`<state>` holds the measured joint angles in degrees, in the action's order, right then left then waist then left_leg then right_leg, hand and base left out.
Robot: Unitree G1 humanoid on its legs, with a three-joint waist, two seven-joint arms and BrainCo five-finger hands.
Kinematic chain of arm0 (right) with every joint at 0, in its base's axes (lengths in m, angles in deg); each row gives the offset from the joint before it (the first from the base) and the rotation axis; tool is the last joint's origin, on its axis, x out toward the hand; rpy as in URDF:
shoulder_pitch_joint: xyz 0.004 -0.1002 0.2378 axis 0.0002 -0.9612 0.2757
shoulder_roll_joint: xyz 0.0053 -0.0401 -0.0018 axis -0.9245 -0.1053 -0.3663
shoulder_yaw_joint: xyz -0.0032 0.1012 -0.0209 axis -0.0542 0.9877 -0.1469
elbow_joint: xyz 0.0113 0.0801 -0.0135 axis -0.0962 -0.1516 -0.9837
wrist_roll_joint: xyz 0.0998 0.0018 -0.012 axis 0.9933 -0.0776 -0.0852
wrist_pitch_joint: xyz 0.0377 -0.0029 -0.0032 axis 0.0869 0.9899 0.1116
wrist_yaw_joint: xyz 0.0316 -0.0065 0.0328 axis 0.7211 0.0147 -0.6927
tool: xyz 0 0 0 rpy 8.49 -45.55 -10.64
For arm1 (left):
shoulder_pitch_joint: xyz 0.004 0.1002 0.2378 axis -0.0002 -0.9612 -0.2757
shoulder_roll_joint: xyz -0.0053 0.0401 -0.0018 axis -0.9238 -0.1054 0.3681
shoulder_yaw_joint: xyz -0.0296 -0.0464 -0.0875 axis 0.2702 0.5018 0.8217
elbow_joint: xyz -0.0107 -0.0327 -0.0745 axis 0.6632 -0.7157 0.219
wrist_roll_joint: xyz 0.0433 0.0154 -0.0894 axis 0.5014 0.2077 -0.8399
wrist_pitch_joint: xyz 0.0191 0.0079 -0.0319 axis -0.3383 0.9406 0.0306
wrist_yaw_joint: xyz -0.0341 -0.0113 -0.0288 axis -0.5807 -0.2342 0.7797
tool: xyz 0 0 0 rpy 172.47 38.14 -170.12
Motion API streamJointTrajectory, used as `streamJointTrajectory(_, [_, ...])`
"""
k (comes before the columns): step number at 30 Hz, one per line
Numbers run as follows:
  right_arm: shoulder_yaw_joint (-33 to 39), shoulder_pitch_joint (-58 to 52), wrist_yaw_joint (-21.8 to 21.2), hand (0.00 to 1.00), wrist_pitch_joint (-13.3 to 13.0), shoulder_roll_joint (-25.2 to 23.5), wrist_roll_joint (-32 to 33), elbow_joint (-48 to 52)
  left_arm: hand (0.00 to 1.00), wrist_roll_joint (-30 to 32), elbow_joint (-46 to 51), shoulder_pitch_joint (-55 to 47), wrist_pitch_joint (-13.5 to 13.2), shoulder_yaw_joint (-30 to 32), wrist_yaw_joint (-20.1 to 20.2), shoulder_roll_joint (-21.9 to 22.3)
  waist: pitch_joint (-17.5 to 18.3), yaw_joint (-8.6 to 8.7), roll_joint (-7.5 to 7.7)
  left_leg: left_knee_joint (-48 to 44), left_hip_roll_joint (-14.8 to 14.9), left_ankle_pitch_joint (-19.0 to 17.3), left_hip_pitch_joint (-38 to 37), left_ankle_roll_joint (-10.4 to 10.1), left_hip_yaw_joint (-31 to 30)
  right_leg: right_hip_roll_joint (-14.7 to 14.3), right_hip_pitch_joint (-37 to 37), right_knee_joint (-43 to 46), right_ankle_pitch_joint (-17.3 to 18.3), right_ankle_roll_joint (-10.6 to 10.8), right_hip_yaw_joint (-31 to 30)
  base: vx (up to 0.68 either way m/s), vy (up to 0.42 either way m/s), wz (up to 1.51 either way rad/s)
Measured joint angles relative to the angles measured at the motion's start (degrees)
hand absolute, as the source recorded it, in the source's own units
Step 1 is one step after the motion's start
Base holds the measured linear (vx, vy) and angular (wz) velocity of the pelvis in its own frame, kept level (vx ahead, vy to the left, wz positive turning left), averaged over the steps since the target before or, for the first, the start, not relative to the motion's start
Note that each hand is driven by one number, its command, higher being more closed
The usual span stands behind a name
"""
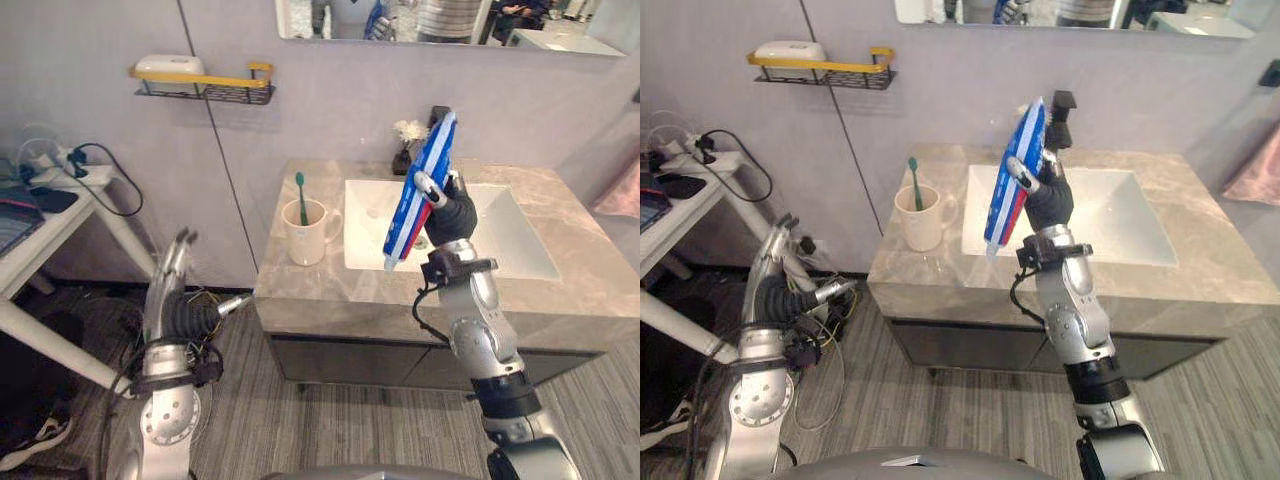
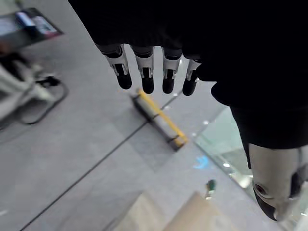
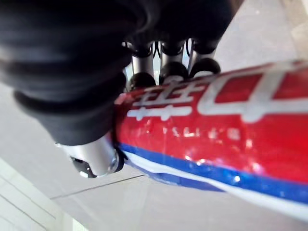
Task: Organize washtable
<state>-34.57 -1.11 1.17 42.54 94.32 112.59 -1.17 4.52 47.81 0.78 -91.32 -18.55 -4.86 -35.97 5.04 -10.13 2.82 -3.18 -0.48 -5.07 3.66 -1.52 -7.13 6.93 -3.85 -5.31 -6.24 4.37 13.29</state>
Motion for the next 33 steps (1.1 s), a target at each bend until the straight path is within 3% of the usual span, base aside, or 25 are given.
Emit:
streamJointTrajectory(8, [-0.39,5.36,7.12,1.00,-1.30,-4.47,-16.96,-1.22,0.00,-2.01,-11.93,-1.24,0.90,0.36,-0.29,2.56,-1.38,-1.44,0.67,1.44,-0.28,0.66,0.50,0.13,-2.64,0.44,0.51,0.00,0.83,0.12,2.78,0.00,-0.001,0.20])
streamJointTrajectory(13, [-2.46,11.17,12.98,1.00,-1.31,-5.97,-27.28,-4.54,0.00,-3.56,-27.79,-0.18,2.22,-2.10,-0.56,2.72,-1.60,-1.53,0.52,0.91,-0.30,1.16,1.14,-0.08,-4.45,0.46,0.33,0.00,0.94,0.16,4.74,0.06,-0.020,0.18])
streamJointTrajectory(19, [-6.39,16.19,17.18,1.00,-1.13,-6.46,-38.95,-7.30,0.00,-3.57,-38.17,0.00,2.64,-4.21,-0.39,3.82,-2.74,-2.28,0.76,0.82,-0.42,1.15,1.24,-0.07,-4.56,0.91,0.52,0.00,1.00,0.12,4.84,0.00,0.004,0.02])
streamJointTrajectory(33, [-10.26,21.30,20.37,1.00,0.15,-5.90,-49.62,-8.01,0.00,-3.49,-53.04,2.16,4.63,-6.69,-0.57,1.82,-4.85,-3.07,0.68,-0.24,-0.17,1.42,3.52,-0.58,-6.21,0.49,-0.08,-0.01,1.20,0.16,6.26,-0.01,-0.007,0.06])
